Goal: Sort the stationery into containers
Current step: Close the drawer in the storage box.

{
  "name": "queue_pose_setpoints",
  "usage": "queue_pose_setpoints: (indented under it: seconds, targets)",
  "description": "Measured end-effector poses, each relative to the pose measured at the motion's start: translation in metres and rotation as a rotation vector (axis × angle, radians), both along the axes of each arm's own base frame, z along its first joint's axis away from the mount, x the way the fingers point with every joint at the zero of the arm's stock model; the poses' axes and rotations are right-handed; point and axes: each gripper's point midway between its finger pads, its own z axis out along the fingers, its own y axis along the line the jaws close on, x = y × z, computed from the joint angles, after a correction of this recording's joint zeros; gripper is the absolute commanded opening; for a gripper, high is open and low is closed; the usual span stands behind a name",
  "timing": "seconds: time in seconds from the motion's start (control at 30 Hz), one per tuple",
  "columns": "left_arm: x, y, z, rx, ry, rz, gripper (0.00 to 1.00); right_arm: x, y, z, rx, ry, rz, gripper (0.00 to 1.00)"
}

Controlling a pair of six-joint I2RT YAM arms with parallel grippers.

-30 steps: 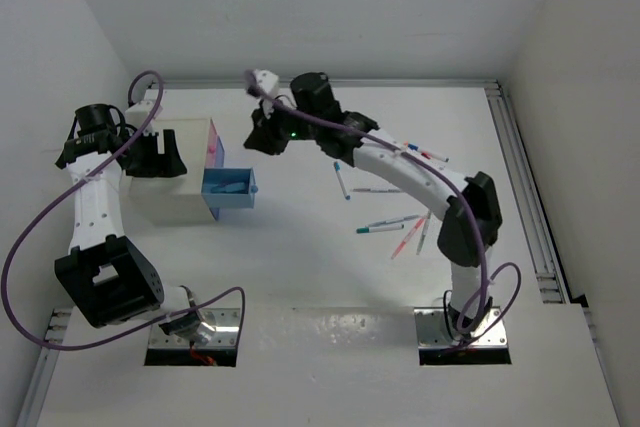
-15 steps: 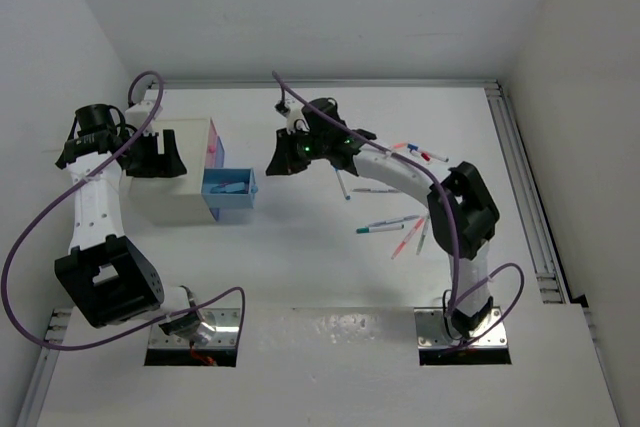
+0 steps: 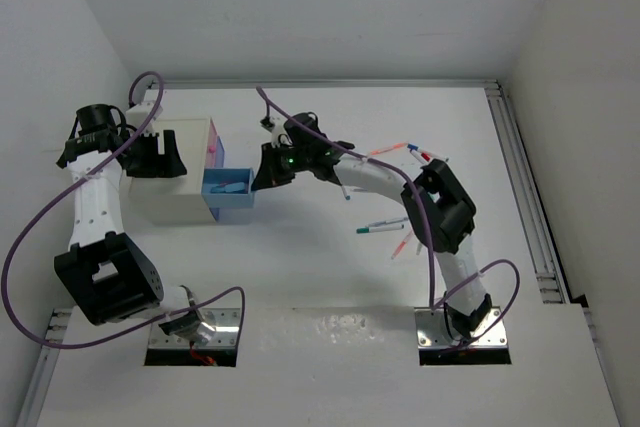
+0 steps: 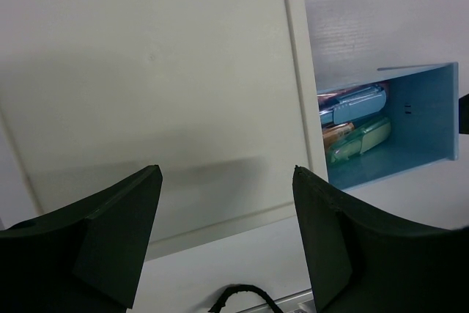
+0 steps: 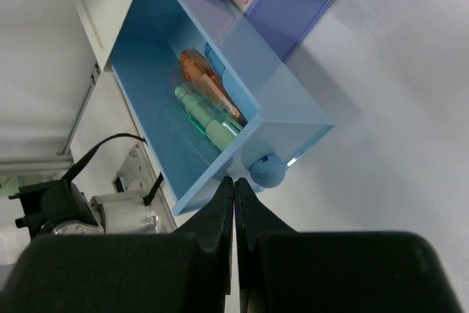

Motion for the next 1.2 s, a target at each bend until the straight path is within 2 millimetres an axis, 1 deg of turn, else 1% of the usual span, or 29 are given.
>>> queue_pose_setpoints:
  seconds: [0.13, 0.23, 0.33, 0.47, 0.6, 0.93, 1.03, 1.2]
  targets:
    - [0.000, 0.000, -0.001, -0.002, 0.004, 0.000, 0.78, 0.006, 0.008, 0.001, 0.016, -0.009, 0.002, 0.00]
    - [0.001, 0.000, -0.004, -0.006, 0.012, 0.000, 0.78, 0.014, 0.020, 0.004, 0.042, -0.021, 0.002, 0.00]
    - [0.000, 0.000, -0.009, -0.012, 0.025, 0.000, 0.78, 0.016, 0.032, 0.005, 0.065, -0.020, 0.008, 0.00]
    - [0.002, 0.001, -0.011, -0.015, 0.030, -0.001, 0.78, 0.012, 0.049, 0.007, 0.097, -0.021, 0.028, 0.00]
    - [0.002, 0.001, -0.011, -0.013, 0.028, 0.000, 0.78, 0.004, 0.064, 0.006, 0.128, 0.000, 0.042, 0.00]
    - [0.004, 0.002, -0.012, -0.010, 0.018, -0.001, 0.78, -0.011, 0.094, -0.014, 0.196, 0.065, 0.084, 0.01]
    - [0.005, 0.002, -0.012, -0.008, 0.014, -0.001, 0.78, -0.013, 0.100, -0.013, 0.212, 0.073, 0.088, 0.02]
    - [0.006, 0.002, -0.013, -0.007, 0.010, -0.002, 0.78, -0.011, 0.109, -0.005, 0.257, 0.067, 0.093, 0.04]
